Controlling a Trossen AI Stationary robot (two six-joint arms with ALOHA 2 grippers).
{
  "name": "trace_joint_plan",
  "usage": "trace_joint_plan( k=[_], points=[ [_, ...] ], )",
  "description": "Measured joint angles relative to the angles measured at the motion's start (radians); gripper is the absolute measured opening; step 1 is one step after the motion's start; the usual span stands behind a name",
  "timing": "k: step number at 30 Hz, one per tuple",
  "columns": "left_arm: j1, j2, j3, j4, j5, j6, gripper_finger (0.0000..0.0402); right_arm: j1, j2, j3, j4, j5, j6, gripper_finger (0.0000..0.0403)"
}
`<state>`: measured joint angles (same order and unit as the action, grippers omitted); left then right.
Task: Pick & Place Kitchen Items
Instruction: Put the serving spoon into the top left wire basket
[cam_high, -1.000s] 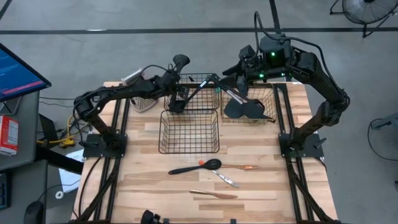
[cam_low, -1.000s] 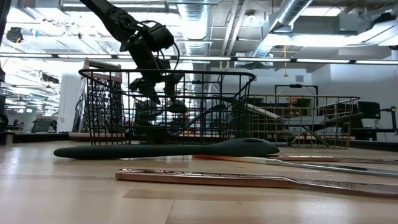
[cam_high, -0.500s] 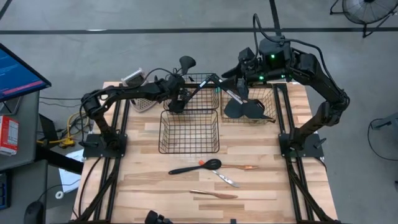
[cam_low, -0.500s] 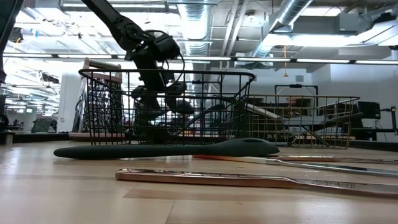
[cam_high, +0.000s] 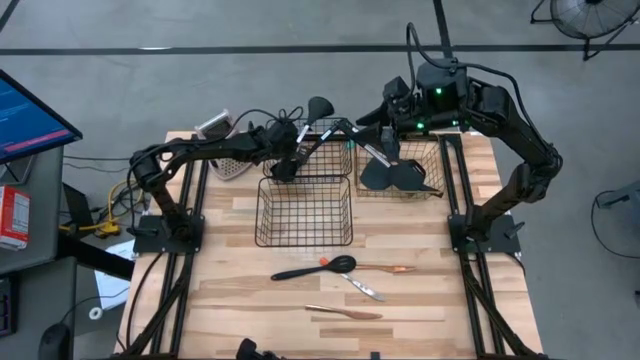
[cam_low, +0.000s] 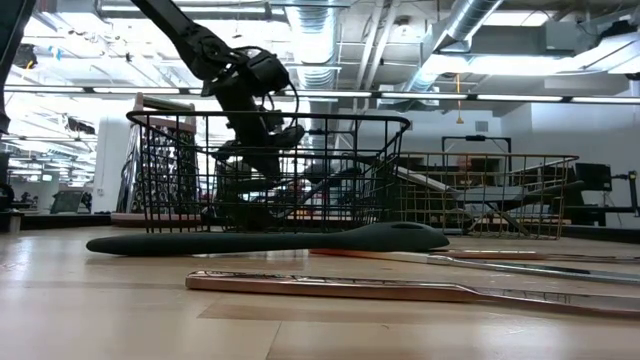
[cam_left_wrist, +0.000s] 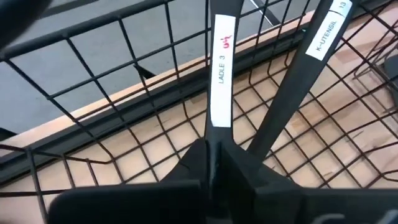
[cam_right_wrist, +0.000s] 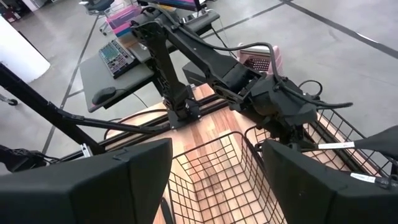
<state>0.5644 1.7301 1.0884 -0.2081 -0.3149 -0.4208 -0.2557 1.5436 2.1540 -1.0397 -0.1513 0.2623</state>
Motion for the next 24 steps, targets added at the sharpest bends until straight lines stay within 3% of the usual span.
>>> trace_joint_plan(
  k=[19,24],
  points=[
    [0.006,-0.129,-0.006,-0.012,0.034,-0.003,0.0001,0.014,0.000,0.000,0.000,0.000,0.000,0.0249],
    [0.002,-0.130,-0.006,-0.002,0.059,0.113,0.0023,0.027,0.000,0.000,0.000,0.000,-0.001,0.0249]
  ],
)
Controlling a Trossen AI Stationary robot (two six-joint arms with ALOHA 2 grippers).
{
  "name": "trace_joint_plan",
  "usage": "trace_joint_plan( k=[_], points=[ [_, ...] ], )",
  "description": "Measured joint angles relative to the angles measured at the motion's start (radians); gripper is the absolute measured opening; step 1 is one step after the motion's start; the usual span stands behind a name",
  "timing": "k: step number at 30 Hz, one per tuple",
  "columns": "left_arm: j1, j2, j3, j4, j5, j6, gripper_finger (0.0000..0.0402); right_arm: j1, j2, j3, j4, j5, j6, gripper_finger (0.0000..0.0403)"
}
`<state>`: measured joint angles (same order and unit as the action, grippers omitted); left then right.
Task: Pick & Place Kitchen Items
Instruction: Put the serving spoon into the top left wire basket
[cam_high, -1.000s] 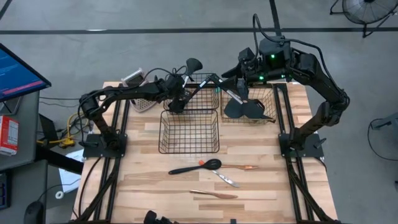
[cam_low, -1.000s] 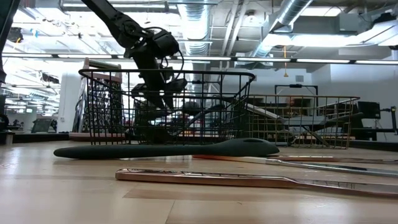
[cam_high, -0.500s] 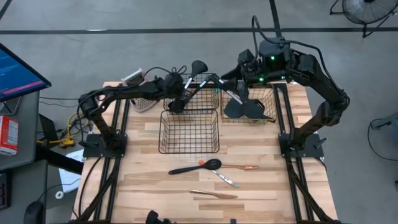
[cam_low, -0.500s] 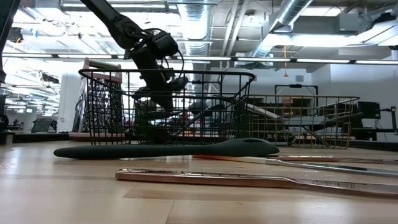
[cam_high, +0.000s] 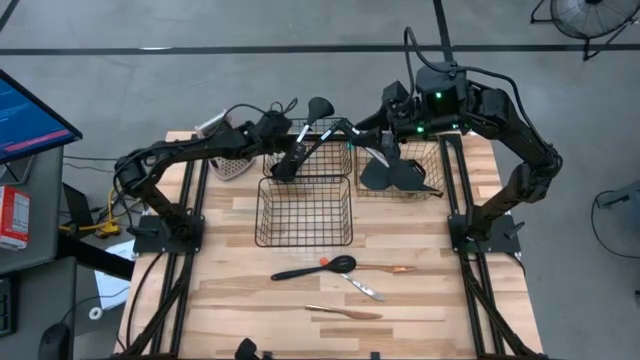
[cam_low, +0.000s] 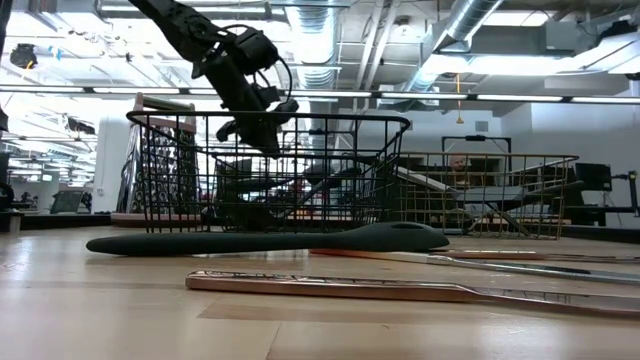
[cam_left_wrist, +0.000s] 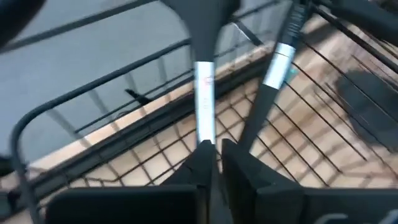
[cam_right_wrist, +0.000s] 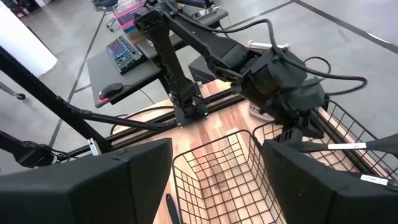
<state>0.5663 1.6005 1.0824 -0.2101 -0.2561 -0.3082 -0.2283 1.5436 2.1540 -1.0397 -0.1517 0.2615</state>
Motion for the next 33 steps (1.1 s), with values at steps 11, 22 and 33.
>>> trace_joint_plan(
  k=[11,22,33],
  points=[
    [-0.020,0.006,0.000,0.035,0.043,0.204,0.0207,0.042,0.000,0.000,0.000,0.000,0.000,0.0249],
    [-0.008,0.131,0.001,0.054,0.021,0.177,0.0313,0.058,0.000,0.000,0.000,0.004,0.001,0.0249],
    [0.007,0.139,0.001,0.022,-0.012,0.035,0.0118,0.058,0.000,0.000,0.000,0.008,0.008,0.0249]
  ],
)
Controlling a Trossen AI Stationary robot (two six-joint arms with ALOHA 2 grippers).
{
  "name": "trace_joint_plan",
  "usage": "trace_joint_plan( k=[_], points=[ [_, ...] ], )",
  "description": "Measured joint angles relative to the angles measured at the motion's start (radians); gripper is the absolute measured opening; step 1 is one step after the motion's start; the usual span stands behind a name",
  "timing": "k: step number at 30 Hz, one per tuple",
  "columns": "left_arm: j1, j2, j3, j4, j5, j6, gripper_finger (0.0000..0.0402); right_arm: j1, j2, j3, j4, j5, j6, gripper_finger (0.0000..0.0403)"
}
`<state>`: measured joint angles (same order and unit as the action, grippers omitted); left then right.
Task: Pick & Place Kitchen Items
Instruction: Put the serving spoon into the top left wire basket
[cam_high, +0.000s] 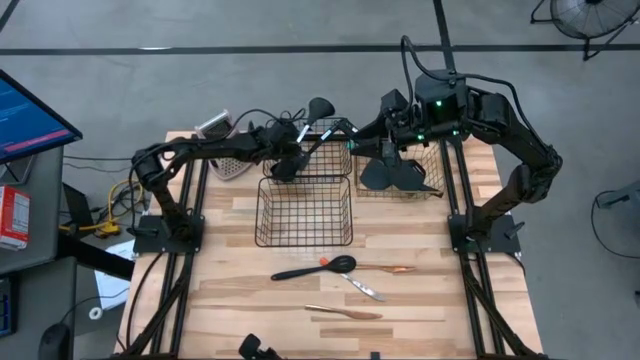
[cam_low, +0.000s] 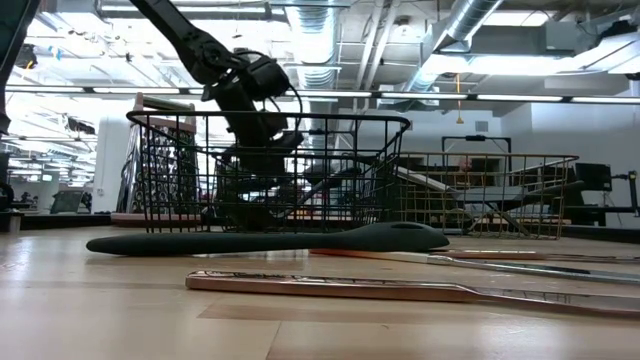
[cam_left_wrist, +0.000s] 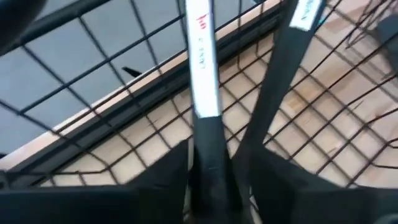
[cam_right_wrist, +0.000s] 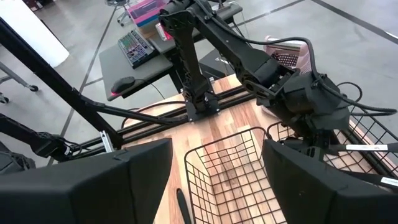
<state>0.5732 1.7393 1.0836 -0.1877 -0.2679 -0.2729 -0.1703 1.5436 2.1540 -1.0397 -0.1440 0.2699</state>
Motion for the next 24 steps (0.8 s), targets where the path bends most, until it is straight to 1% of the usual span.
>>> trace_joint_plan(
  k=[2,4,6,9,16,19,24],
  points=[
    [0.006,0.000,0.000,-0.009,0.001,-0.002,0.0067,0.000,0.000,0.000,0.000,0.000,0.000,0.0249],
    [0.013,-0.002,0.002,0.000,0.009,-0.009,0.0028,0.000,0.000,0.000,0.000,0.000,0.000,0.0249],
    [0.020,-0.004,0.005,-0.003,0.033,-0.021,0.0008,0.000,0.000,0.000,0.000,0.000,0.000,0.0249],
    [0.024,-0.001,0.000,-0.017,0.056,-0.035,0.0001,0.000,0.000,0.000,0.000,0.000,0.000,0.0249],
    [0.021,-0.018,0.000,-0.013,0.067,-0.054,0.0000,0.000,0.000,0.000,0.000,0.000,0.000,0.0249],
    [0.019,-0.044,-0.001,-0.013,0.079,-0.057,0.0000,0.000,0.000,0.000,0.000,0.000,0.000,0.0249],
    [0.017,-0.124,-0.001,-0.009,0.081,-0.058,0.0000,0.000,0.000,0.000,0.000,0.000,0.000,0.0249]
  ],
)
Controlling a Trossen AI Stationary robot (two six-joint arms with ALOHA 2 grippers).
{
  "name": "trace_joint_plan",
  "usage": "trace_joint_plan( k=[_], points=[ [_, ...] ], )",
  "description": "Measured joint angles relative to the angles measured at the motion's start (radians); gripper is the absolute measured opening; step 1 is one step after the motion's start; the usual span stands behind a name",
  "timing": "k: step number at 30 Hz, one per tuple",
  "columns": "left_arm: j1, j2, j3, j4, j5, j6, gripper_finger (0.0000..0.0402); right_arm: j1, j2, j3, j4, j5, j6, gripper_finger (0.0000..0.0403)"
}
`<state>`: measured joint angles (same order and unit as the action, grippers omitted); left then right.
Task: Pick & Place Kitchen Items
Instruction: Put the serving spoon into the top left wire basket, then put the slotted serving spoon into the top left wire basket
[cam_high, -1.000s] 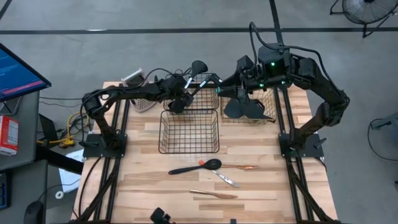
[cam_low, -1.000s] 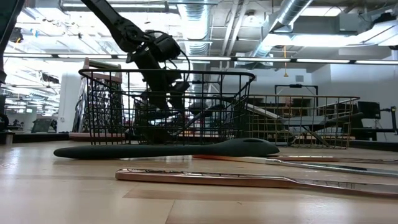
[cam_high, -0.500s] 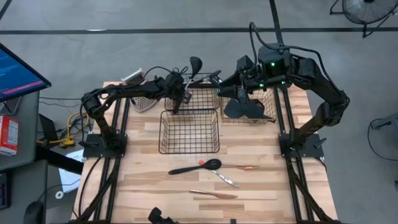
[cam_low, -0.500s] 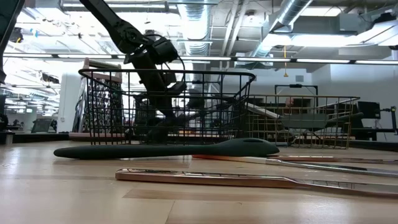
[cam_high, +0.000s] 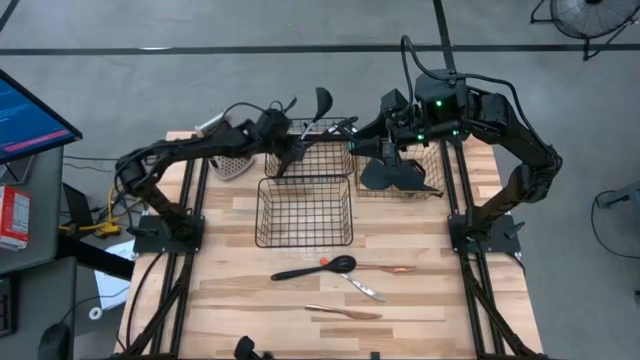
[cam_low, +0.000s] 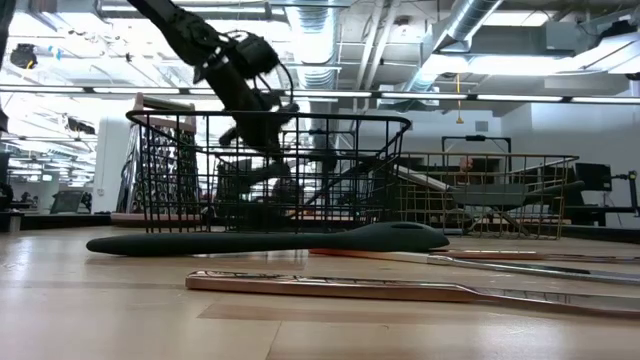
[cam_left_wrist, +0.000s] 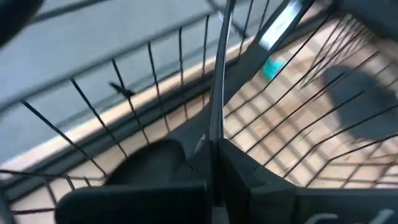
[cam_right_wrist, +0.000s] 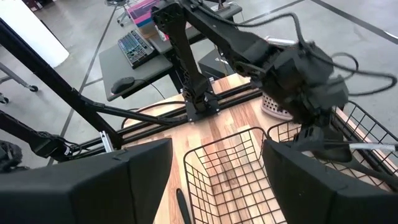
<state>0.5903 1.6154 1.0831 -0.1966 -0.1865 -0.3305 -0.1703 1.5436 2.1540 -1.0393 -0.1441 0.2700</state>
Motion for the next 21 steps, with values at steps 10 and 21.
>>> trace_joint_plan(
  k=[10,21],
  points=[
    [0.000,-0.090,0.001,-0.005,0.023,0.000,0.0000,0.000,0.000,0.000,-0.036,0.042,0.017,0.0249],
    [-0.018,-0.090,0.001,0.043,0.107,0.174,0.0084,0.007,0.000,0.000,-0.078,0.044,0.019,0.0249]
  ],
)
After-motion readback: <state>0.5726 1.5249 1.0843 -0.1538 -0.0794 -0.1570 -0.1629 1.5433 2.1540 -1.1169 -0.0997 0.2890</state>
